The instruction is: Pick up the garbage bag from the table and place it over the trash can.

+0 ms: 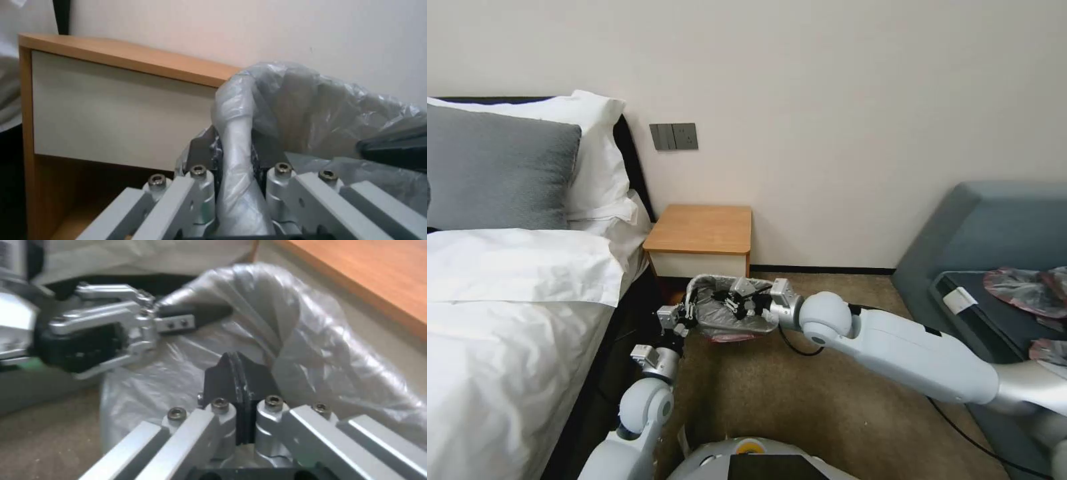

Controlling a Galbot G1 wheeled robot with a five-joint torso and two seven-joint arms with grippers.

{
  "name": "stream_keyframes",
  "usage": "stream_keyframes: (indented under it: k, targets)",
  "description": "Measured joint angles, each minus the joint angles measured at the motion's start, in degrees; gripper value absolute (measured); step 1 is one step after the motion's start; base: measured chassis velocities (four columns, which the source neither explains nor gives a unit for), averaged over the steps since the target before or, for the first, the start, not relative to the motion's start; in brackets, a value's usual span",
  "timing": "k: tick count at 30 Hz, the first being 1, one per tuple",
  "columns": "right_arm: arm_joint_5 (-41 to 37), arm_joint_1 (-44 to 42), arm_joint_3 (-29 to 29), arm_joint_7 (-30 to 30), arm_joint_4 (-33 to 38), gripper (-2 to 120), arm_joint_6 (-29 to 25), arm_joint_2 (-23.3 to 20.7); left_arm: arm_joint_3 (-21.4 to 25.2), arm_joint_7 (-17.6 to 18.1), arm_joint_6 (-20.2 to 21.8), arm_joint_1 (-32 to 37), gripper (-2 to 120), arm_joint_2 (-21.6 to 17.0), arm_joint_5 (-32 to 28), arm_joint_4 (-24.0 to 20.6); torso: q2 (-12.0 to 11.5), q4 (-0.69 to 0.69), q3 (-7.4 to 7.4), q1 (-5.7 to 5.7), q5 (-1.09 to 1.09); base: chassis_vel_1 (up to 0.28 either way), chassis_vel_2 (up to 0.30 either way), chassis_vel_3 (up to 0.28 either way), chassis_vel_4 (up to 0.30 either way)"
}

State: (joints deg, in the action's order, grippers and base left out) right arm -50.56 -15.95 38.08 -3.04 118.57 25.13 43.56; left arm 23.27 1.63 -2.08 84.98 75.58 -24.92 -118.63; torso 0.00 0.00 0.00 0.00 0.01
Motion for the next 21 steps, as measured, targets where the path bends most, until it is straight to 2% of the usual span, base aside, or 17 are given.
stream_keyframes:
  k: [4,8,11,13,21]
  targets:
    - [-2.8,1.2,1.4,-3.7,0.0,0,2.5,0.7,0.2,-0.3,-0.2,0.3,9,0.0,0.0,-0.4,0.0,0.0,0.0,0.0,-0.01,0.0,0.0,0.0,0.0]
    - [-8.7,2.0,2.5,-11.9,-0.1,0,4.7,2.2,0.6,-1.0,-0.6,0.5,9,-0.2,-0.3,-0.9,0.0,0.0,0.0,0.0,-0.01,0.0,0.0,0.0,0.0]
    - [-10.9,2.2,2.6,-14.5,-0.2,0,5.7,2.9,0.6,-1.4,-1.1,0.5,9,-0.4,-0.2,-0.9,0.0,0.0,0.0,0.0,-0.01,0.0,0.0,0.0,0.0]
    - [-12.6,2.7,3.2,-18.6,-0.6,0,7.1,4.3,0.6,-1.8,-1.6,0.4,9,-0.5,-0.1,-1.1,0.0,0.0,0.0,0.0,-0.01,0.0,0.0,0.0,0.0]
    - [-16.5,3.8,4.9,-26.1,-0.9,0,9.4,6.6,0.6,-3.8,-2.7,0.2,9,-1.0,2.6,-1.4,0.0,0.0,0.0,-0.01,-0.01,0.0,0.0,0.0,0.0]
